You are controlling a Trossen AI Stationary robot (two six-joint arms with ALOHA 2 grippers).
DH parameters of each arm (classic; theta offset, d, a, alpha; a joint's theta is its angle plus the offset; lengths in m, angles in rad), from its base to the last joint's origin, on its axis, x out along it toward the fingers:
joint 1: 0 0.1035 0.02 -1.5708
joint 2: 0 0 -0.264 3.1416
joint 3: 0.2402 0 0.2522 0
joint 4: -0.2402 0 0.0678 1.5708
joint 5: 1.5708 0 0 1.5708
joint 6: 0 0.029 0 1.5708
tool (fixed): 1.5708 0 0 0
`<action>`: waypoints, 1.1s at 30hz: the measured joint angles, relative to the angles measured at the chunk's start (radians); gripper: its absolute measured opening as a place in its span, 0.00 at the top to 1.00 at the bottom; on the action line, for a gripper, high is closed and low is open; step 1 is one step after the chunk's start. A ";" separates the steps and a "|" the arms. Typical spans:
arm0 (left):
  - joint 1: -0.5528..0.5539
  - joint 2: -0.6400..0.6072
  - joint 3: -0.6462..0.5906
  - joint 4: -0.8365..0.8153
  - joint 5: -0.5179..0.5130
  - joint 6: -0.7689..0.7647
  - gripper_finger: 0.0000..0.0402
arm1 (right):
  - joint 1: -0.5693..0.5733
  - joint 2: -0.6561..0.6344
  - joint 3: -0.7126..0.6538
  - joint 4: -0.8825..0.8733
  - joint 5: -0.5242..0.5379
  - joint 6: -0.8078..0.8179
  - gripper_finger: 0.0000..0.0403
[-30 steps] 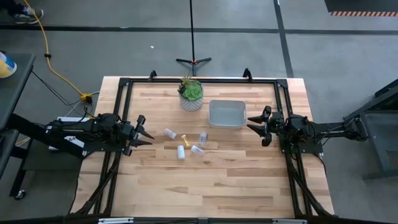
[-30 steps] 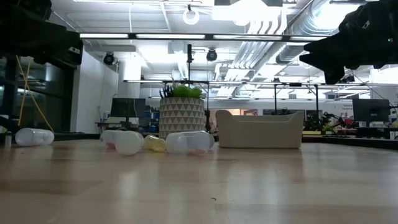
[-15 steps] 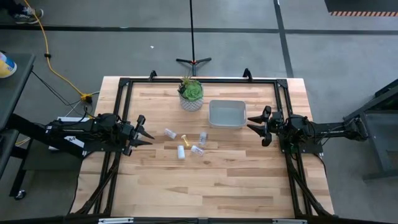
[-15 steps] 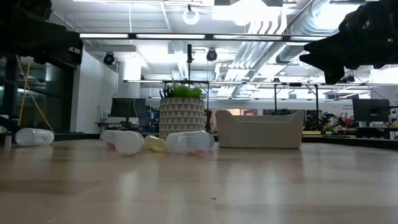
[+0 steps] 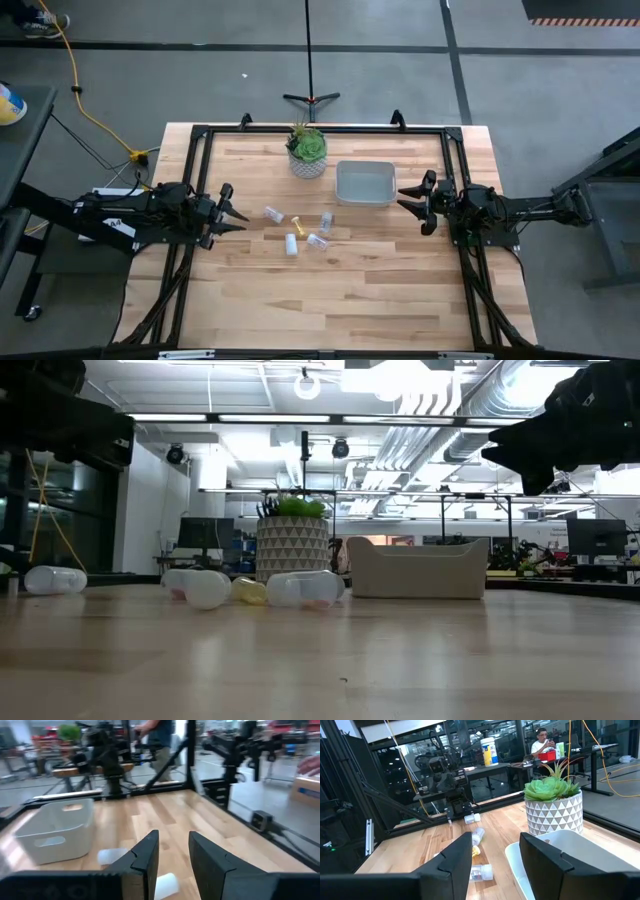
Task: Pick and place pill bottles into a basket
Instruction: Put the transparent medicine bottle into the gray bin
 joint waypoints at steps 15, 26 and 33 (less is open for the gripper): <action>0.000 0.000 0.000 -0.070 -0.194 -0.128 0.64 | 0.000 0.000 0.000 0.000 0.000 0.000 0.61; 0.000 0.000 0.000 -0.070 -0.202 -0.128 0.64 | 0.000 0.000 0.000 0.008 -0.002 0.015 0.61; 0.000 0.000 0.000 -0.068 -0.202 -0.128 0.64 | 0.000 0.000 0.000 0.068 -0.017 0.484 0.61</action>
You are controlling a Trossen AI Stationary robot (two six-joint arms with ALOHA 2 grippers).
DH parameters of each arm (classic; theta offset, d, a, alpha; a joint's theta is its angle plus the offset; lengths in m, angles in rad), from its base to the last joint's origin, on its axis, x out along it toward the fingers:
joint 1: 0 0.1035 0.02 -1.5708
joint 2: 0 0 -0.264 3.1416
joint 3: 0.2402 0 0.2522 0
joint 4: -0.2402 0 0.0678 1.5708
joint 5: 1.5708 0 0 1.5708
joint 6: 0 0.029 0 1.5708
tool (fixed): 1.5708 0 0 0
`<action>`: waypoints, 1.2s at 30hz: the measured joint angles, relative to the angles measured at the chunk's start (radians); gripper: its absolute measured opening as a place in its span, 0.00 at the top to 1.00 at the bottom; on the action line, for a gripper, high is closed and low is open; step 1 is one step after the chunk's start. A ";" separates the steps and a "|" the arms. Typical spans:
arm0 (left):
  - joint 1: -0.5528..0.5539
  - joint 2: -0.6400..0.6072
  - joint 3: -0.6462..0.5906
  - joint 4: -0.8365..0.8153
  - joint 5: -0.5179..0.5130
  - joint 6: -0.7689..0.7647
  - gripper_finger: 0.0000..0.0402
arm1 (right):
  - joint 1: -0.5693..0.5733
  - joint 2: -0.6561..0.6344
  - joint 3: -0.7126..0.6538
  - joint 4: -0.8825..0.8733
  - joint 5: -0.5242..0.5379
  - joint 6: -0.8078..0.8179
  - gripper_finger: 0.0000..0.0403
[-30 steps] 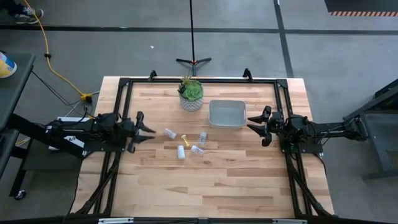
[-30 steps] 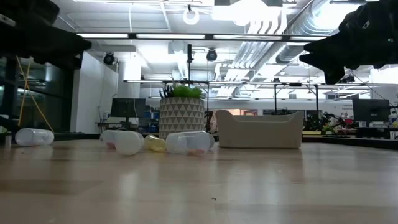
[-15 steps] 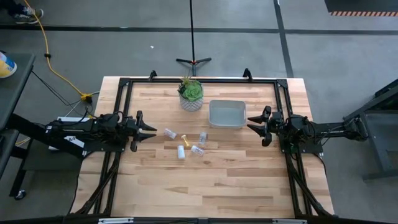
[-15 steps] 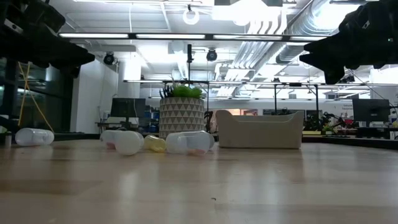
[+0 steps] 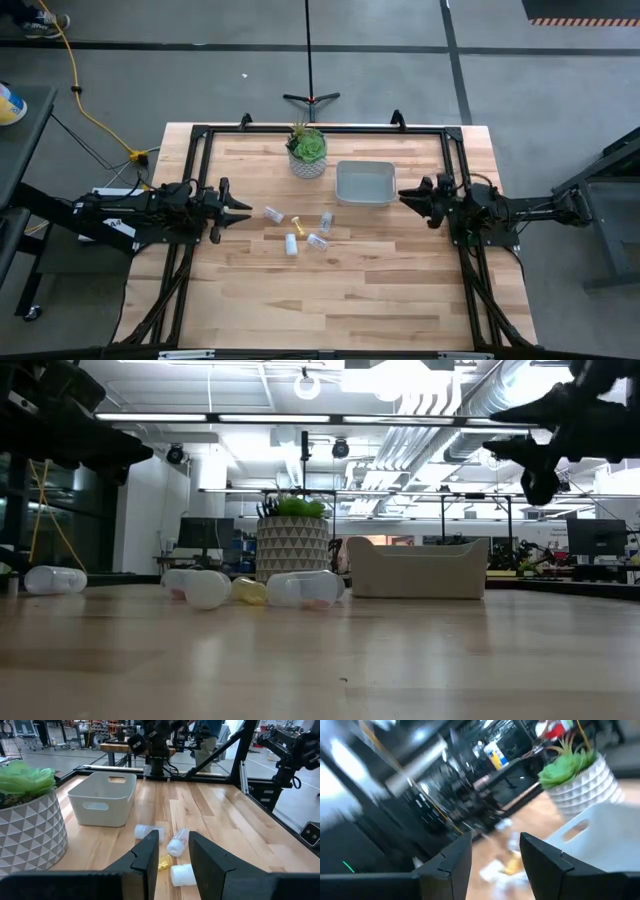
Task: Pick and place pill bottles into a basket
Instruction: Put the transparent medicine bottle into the gray bin
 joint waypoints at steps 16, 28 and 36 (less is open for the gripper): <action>0.000 0.000 0.000 0.000 0.000 0.000 0.64 | 0.016 0.254 0.375 -0.103 0.259 -0.019 0.48; 0.000 0.000 0.000 -0.015 -0.002 0.000 0.64 | 0.020 0.696 0.908 -0.688 0.252 -0.069 0.43; 0.000 0.000 0.000 -0.026 -0.019 0.000 0.64 | 0.014 0.880 1.047 -0.698 0.249 0.205 0.42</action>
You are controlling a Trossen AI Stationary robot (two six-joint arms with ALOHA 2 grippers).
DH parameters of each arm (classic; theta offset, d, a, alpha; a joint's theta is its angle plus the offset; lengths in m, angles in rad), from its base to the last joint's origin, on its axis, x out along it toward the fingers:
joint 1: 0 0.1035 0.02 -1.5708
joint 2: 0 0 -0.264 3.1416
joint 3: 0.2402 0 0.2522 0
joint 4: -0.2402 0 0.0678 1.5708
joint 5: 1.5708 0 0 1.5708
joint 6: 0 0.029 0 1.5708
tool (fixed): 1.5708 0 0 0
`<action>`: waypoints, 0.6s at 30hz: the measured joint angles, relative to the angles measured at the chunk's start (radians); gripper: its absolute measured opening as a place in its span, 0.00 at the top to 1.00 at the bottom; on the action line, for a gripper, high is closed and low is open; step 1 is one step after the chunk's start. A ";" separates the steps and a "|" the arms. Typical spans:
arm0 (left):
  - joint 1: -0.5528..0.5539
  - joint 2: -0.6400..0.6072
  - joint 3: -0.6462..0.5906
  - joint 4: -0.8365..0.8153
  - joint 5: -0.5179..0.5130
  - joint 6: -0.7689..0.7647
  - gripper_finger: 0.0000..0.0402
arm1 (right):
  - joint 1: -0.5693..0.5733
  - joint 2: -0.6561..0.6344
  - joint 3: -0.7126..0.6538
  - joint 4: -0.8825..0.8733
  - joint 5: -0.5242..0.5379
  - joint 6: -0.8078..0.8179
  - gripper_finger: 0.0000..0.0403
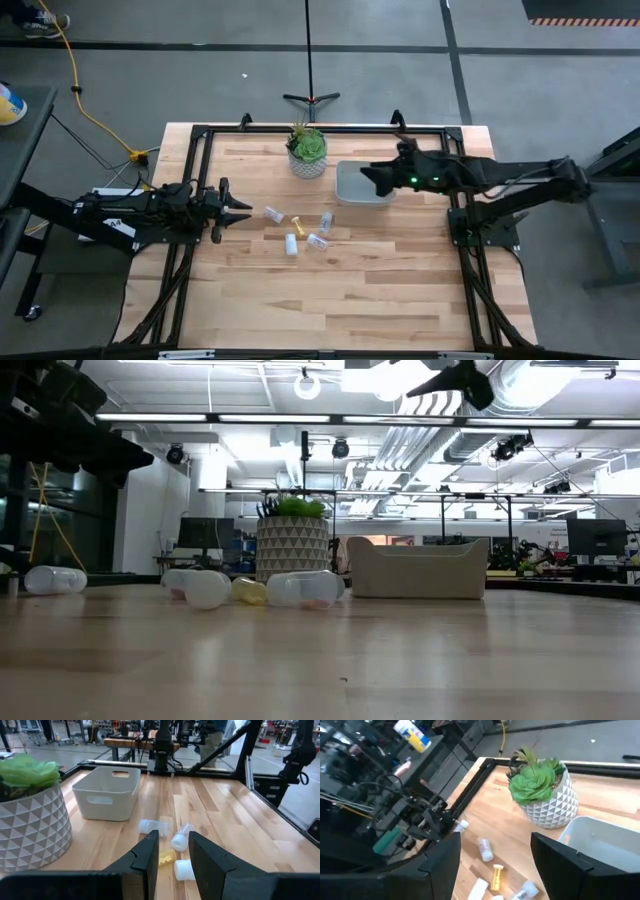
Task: Pick and place pill bottles into a basket
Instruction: Put the transparent medicine bottle into the gray bin
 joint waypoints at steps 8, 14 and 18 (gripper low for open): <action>0.000 0.000 0.000 0.000 -0.008 0.000 0.64 | -0.026 0.121 0.062 0.002 -0.103 -0.035 0.42; 0.000 0.000 0.000 0.000 -0.008 0.000 0.64 | -0.026 0.185 0.062 0.002 -0.208 0.077 0.42; 0.000 0.000 0.000 0.000 -0.009 0.000 0.64 | -0.025 0.235 0.062 0.045 -0.285 0.185 0.42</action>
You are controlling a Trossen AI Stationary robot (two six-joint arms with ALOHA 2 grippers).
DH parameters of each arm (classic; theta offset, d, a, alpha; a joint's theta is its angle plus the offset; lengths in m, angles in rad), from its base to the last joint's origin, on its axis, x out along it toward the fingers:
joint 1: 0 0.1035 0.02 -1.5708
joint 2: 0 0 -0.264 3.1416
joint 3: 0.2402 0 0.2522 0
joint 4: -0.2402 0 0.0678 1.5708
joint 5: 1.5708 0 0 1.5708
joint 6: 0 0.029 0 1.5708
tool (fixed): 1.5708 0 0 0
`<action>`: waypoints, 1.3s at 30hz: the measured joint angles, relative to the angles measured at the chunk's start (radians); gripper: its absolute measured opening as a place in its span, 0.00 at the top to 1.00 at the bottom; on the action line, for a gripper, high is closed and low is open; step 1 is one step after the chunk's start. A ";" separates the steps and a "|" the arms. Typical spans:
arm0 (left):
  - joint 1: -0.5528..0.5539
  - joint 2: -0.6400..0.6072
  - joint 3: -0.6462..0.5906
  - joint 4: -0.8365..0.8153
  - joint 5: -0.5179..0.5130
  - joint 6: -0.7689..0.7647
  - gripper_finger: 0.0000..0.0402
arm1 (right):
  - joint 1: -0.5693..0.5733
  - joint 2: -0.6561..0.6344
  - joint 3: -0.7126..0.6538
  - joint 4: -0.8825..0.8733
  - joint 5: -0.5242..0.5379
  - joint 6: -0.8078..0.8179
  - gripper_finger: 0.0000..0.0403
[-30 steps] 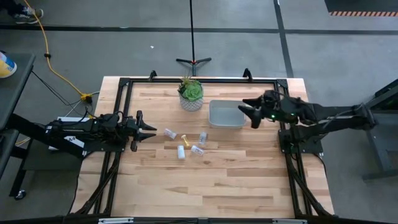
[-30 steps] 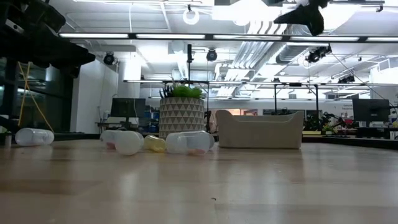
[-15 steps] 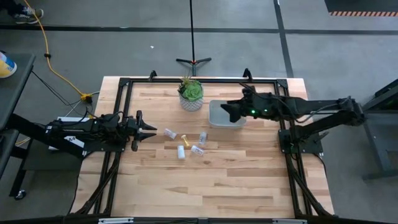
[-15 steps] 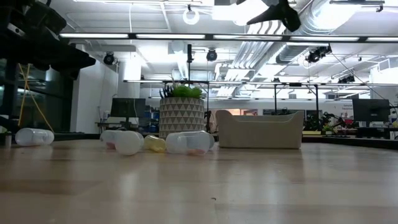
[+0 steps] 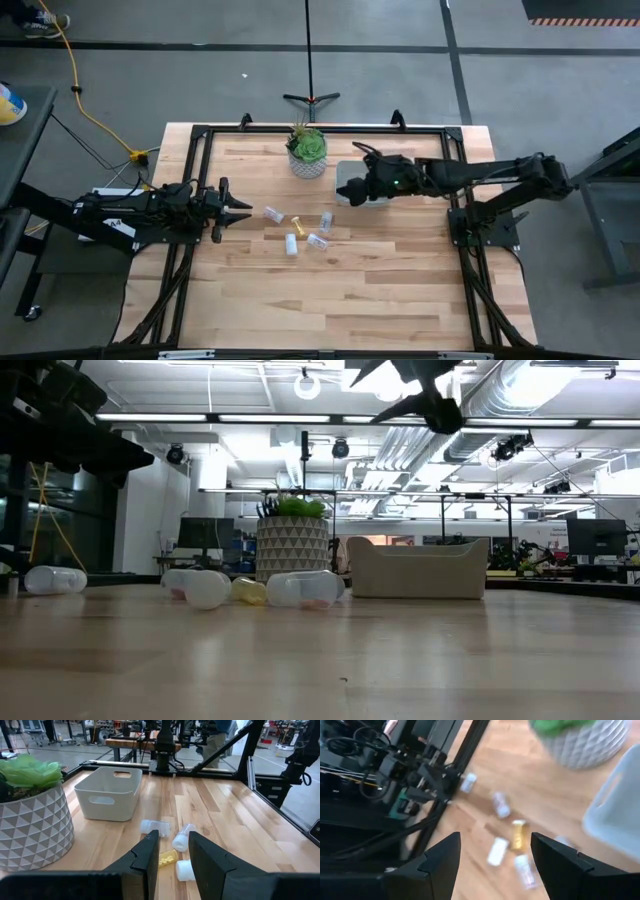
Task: Pick and place pill bottles into a basket
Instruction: Put the transparent medicine bottle into the gray bin
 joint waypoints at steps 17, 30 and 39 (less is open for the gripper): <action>0.000 0.000 0.000 0.000 0.000 0.000 0.64 | 0.117 0.243 0.001 0.124 0.201 0.253 0.44; 0.000 0.000 0.000 -0.001 0.000 0.007 0.64 | 0.129 0.425 0.001 0.146 0.178 0.369 0.44; 0.000 0.000 0.000 -0.001 0.000 0.004 0.64 | 0.129 0.484 0.001 0.143 0.216 0.372 0.44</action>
